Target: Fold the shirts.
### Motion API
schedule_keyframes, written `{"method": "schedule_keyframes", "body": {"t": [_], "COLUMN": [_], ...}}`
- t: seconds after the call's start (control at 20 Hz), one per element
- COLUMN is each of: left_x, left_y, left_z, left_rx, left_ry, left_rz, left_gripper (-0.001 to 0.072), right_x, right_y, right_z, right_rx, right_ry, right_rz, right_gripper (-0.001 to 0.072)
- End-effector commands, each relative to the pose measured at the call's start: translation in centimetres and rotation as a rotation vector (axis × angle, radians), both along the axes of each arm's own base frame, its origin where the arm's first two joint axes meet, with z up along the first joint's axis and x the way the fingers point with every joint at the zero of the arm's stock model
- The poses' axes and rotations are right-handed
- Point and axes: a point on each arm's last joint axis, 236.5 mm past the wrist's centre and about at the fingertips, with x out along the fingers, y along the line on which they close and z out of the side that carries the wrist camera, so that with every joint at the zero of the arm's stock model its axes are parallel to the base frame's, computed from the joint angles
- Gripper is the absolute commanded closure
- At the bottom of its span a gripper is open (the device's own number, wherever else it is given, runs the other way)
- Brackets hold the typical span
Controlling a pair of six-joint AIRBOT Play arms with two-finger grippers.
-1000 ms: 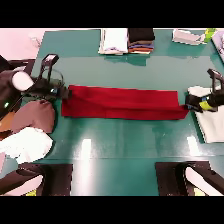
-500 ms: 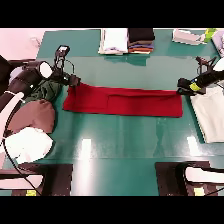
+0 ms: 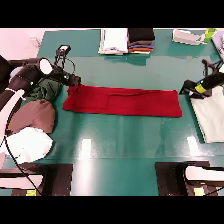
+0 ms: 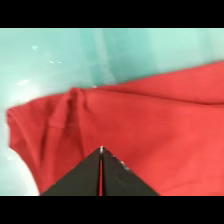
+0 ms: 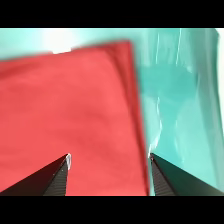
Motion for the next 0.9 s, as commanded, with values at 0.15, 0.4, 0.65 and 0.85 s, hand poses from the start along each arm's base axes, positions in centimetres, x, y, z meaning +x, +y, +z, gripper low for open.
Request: {"method": "schedule_keyframes", "body": {"t": [0.15, 0.4, 0.65, 0.85], "left_x": [-1.4, -2.3, -3.5, -4.1], "left_y": [-3.9, -7.0, -9.8, -13.1], "left_z": [0.4, 0.7, -0.5, -2.4], "left_rx": [-0.104, -0.109, -0.104, -0.106], "left_ry": [0.040, 0.021, 0.047, 0.064], "left_rz": [-0.033, -0.096, -0.154, -0.208], "left_gripper": [0.0685, 0.0685, 0.0685, 0.0686], "right_x": [-2.5, -1.5, -1.9, -1.8], "right_y": [0.5, 2.3, 3.0, 3.2], "right_z": [-6.5, -7.3, -7.0, -2.1], "right_rx": [0.045, 0.034, 0.037, 0.015], "right_ry": [0.133, 0.119, 0.130, 0.040], "right_rz": [-0.042, -0.005, 0.027, 0.057], "right_gripper": [0.0139, 0.0210, 0.0693, 0.0694]}}
